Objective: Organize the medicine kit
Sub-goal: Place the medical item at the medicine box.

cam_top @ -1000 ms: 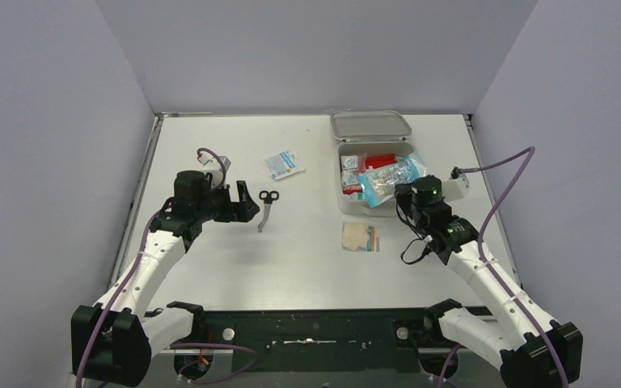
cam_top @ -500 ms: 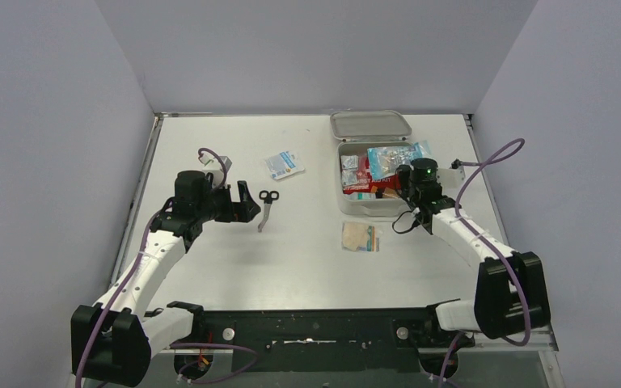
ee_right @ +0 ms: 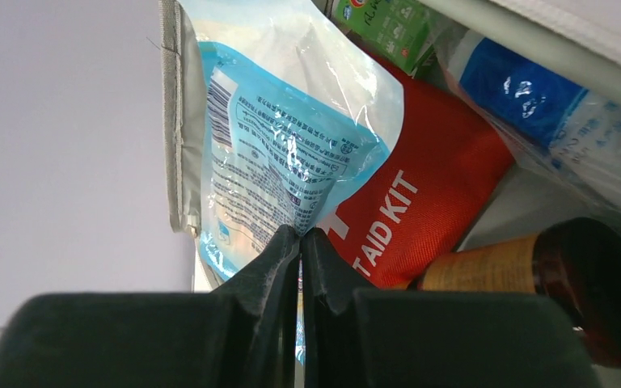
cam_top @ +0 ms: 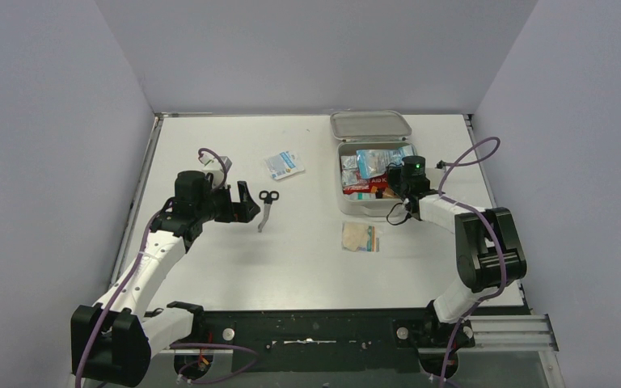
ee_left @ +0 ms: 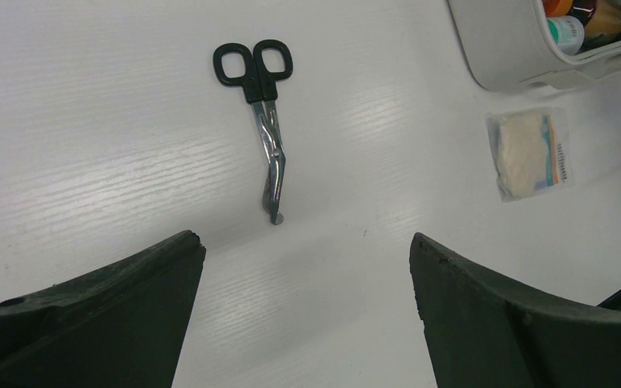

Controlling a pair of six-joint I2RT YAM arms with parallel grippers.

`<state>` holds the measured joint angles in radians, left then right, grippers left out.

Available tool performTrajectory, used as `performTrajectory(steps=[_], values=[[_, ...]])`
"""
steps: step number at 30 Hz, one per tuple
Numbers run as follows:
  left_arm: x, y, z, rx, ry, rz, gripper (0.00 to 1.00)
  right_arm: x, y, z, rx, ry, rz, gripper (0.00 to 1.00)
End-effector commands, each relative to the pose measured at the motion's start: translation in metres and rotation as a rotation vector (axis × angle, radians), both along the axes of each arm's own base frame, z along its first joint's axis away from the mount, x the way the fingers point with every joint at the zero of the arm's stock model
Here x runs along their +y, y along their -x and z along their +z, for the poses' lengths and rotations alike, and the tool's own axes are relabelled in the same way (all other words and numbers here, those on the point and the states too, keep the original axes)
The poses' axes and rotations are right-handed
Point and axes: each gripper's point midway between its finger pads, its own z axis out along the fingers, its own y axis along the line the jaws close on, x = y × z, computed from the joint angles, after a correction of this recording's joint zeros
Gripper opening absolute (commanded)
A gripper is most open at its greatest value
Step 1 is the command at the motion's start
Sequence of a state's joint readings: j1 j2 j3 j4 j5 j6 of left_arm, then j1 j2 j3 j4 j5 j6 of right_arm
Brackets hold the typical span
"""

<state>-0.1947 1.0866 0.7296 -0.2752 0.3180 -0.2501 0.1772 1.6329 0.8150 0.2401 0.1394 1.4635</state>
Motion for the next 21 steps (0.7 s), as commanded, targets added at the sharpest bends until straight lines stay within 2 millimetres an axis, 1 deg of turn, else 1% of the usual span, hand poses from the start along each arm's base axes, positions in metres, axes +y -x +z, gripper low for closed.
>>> performTrajectory(steps=[1,6,16,19,21], values=[[-0.002,-0.005,0.014,-0.059,-0.002,-0.016,0.97,0.002,-0.027,0.025,-0.1,-0.051,-0.021,0.0],[-0.001,-0.005,0.014,-0.058,-0.005,-0.011,0.97,0.003,-0.033,0.013,-0.074,-0.055,-0.012,0.0],[-0.001,-0.005,0.013,-0.055,-0.007,-0.01,0.97,-0.005,-0.031,-0.004,-0.033,-0.036,-0.051,0.0],[0.0,-0.006,0.013,-0.056,-0.009,-0.007,0.97,-0.006,-0.034,-0.005,-0.029,-0.029,-0.038,0.08],[0.0,-0.005,0.013,-0.057,-0.01,-0.006,0.97,-0.007,-0.034,-0.004,-0.024,-0.017,-0.032,0.17]])
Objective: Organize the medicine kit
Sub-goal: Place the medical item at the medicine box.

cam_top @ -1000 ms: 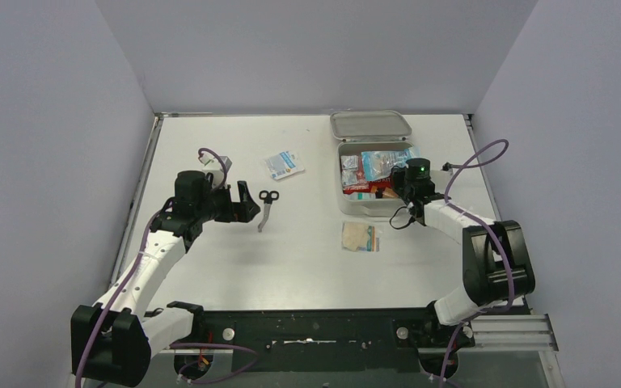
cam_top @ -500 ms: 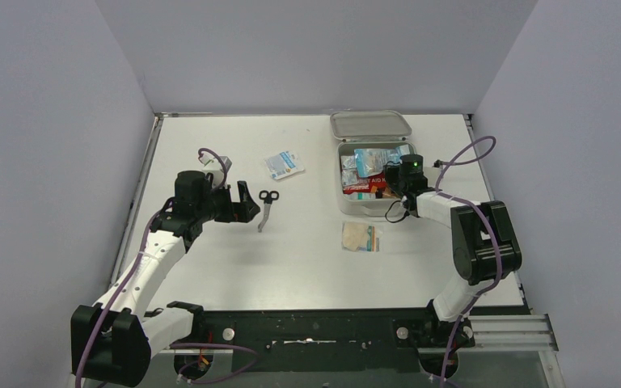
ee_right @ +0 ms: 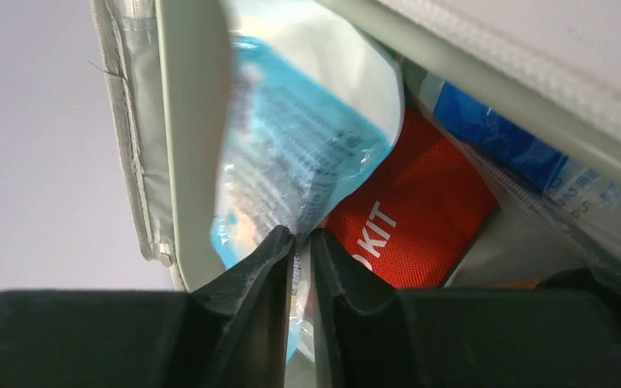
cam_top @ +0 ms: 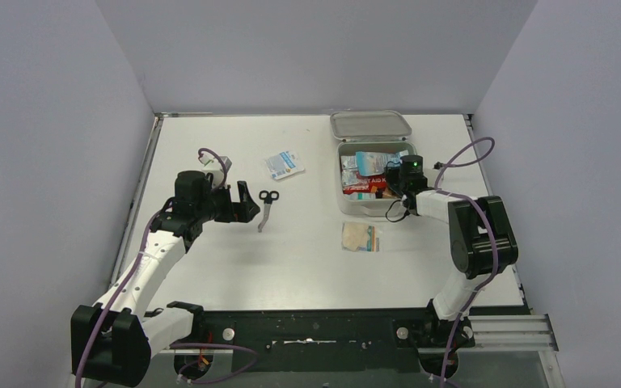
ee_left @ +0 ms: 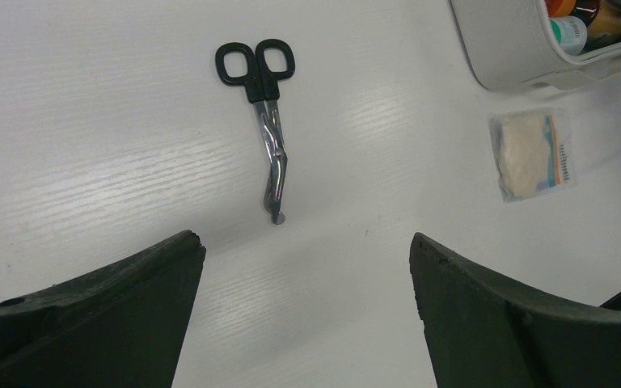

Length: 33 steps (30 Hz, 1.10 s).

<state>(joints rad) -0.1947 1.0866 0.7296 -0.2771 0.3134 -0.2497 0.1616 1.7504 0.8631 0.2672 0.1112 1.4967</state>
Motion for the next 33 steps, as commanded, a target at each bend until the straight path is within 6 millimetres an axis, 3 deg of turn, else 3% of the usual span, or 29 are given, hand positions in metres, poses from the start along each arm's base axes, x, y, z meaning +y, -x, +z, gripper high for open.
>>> performTrajectory(steps=[1,4,7,15,19,21,25,28,33], values=[[0.0,-0.005,0.013,-0.058,-0.008,-0.008,0.97,-0.009,-0.019,0.024,-0.065,0.024,-0.017,0.21],[0.0,-0.005,0.013,-0.058,-0.01,-0.007,0.97,-0.008,-0.016,0.032,-0.055,0.041,-0.001,0.39],[0.0,-0.006,0.013,-0.06,-0.01,-0.006,0.97,-0.011,-0.01,0.045,-0.057,0.076,0.013,0.48],[-0.001,-0.006,0.014,-0.062,-0.006,-0.009,0.97,-0.021,0.001,0.09,-0.112,0.219,0.08,0.46],[0.0,-0.007,0.014,-0.063,-0.002,0.003,0.97,-0.012,-0.003,0.106,-0.148,0.314,0.2,0.42],[0.002,-0.007,0.014,-0.06,-0.008,0.014,0.97,0.002,-0.006,0.107,-0.178,0.35,0.324,0.43],[0.004,-0.007,0.012,-0.059,-0.018,0.024,0.97,0.026,-0.007,0.084,-0.189,0.421,0.573,0.38],[0.008,-0.011,0.012,-0.06,-0.009,0.068,0.97,0.026,-0.012,0.062,-0.134,0.459,0.637,0.27],[0.014,-0.014,0.004,-0.043,-0.027,0.108,0.95,0.024,-0.016,0.034,-0.084,0.482,0.677,0.24]])
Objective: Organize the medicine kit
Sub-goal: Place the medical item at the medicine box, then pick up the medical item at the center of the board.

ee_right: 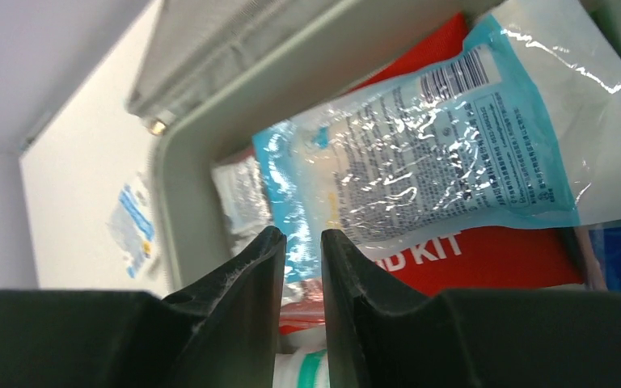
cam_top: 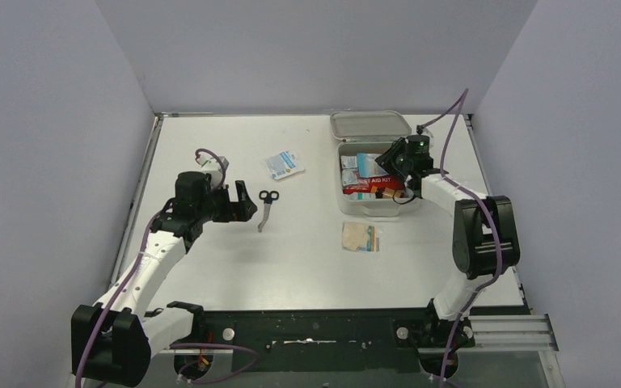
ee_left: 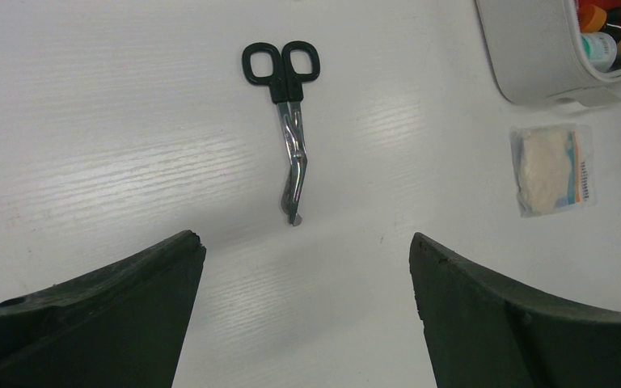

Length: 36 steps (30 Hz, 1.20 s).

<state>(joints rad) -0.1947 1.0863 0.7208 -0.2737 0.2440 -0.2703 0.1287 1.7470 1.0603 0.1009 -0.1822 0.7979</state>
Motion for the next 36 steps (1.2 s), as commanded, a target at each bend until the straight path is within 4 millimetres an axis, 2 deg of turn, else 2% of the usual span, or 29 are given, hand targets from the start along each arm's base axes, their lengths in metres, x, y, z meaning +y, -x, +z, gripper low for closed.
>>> performTrajectory(steps=[1,6,9,12,17,21,25,28,32,35,36], values=[[0.004,-0.011,0.007,-0.043,-0.004,0.045,0.95,0.001,-0.011,-0.002,-0.03,0.065,0.095,0.24],[0.01,-0.014,-0.002,-0.016,-0.026,0.077,0.92,0.002,-0.01,-0.019,0.017,0.085,0.137,0.25],[0.013,-0.017,-0.007,0.003,-0.039,0.09,0.88,-0.001,-0.008,-0.015,0.015,0.103,0.146,0.27],[0.008,-0.022,-0.011,0.022,-0.018,0.088,0.84,-0.003,-0.005,0.005,-0.023,0.119,0.154,0.3],[-0.003,-0.033,-0.018,0.082,-0.008,0.039,0.79,-0.006,0.004,0.043,-0.08,0.137,0.151,0.45],[-0.006,-0.06,-0.002,0.054,-0.009,0.045,0.77,0.0,0.016,0.066,-0.112,0.113,0.181,0.56],[-0.016,-0.097,0.012,0.008,0.034,0.056,0.74,0.016,0.029,0.084,-0.158,0.036,0.241,0.62],[-0.03,-0.129,0.009,0.01,0.121,0.104,0.64,0.026,0.035,0.092,-0.197,-0.01,0.259,0.72],[-0.049,-0.165,0.002,-0.014,0.247,0.155,0.63,0.026,0.037,0.096,-0.193,-0.009,0.253,0.79],[-0.058,-0.188,-0.006,-0.034,0.325,0.184,0.62,0.027,0.039,0.109,-0.221,-0.007,0.256,0.82],[-0.06,-0.196,-0.009,-0.045,0.341,0.189,0.62,0.027,0.04,0.112,-0.237,-0.009,0.258,0.86]])
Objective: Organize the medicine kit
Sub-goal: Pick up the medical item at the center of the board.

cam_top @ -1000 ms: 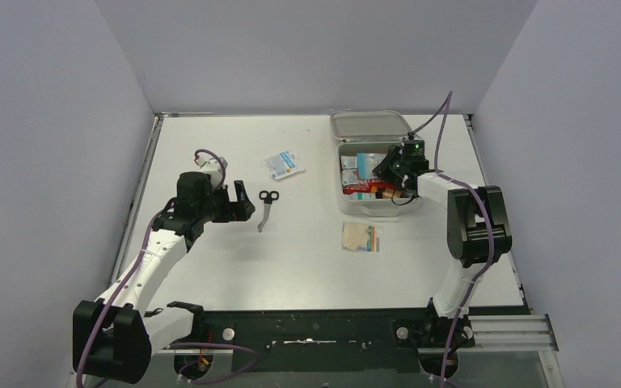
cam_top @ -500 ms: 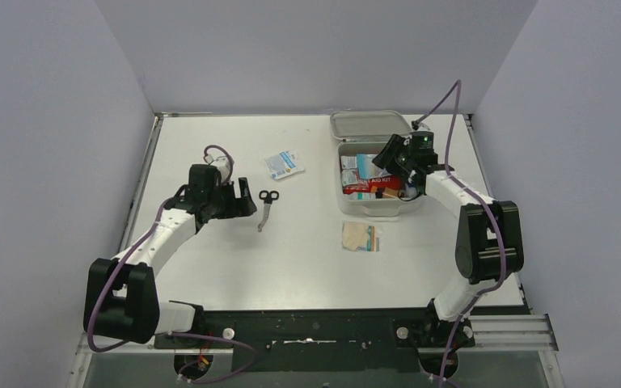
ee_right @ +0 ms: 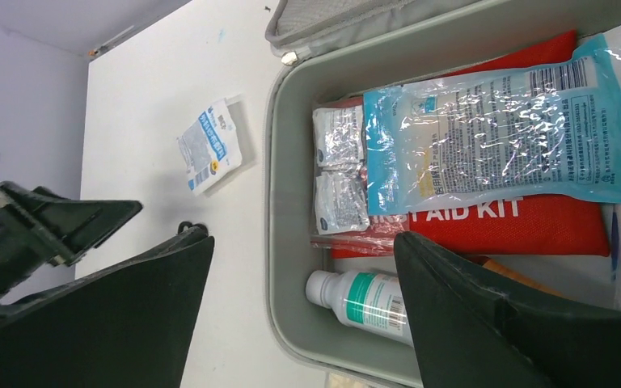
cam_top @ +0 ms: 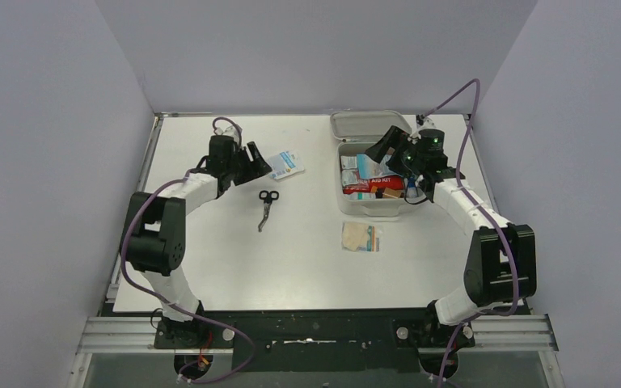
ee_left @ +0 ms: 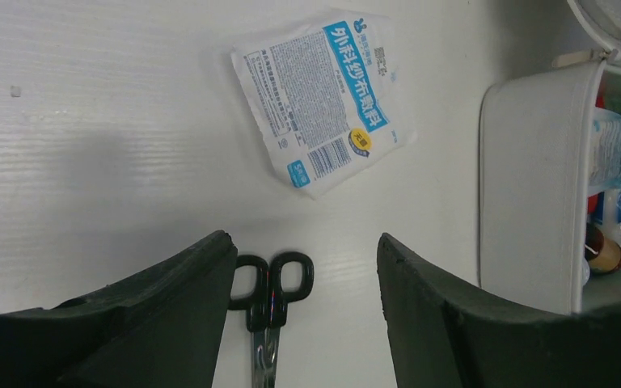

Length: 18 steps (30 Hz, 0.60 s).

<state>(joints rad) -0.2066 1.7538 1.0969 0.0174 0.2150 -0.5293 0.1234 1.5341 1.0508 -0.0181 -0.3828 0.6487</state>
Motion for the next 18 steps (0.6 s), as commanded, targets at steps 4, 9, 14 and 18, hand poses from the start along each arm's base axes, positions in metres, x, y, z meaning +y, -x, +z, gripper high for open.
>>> performTrajectory(steps=[4,9,14,18], values=[[-0.02,-0.076,0.013,-0.144,0.171,0.095,0.61,0.001,0.0,0.047,-0.136,-0.017,0.002,1.0],[-0.024,-0.091,-0.014,-0.124,0.224,0.113,0.58,-0.004,0.003,0.053,-0.156,-0.001,-0.016,1.0],[-0.027,-0.095,-0.037,-0.096,0.264,0.122,0.54,-0.009,0.006,0.051,-0.154,-0.046,-0.026,1.0],[-0.033,-0.1,-0.038,-0.112,0.283,0.099,0.52,-0.009,0.012,0.049,-0.187,-0.066,0.02,1.0]])
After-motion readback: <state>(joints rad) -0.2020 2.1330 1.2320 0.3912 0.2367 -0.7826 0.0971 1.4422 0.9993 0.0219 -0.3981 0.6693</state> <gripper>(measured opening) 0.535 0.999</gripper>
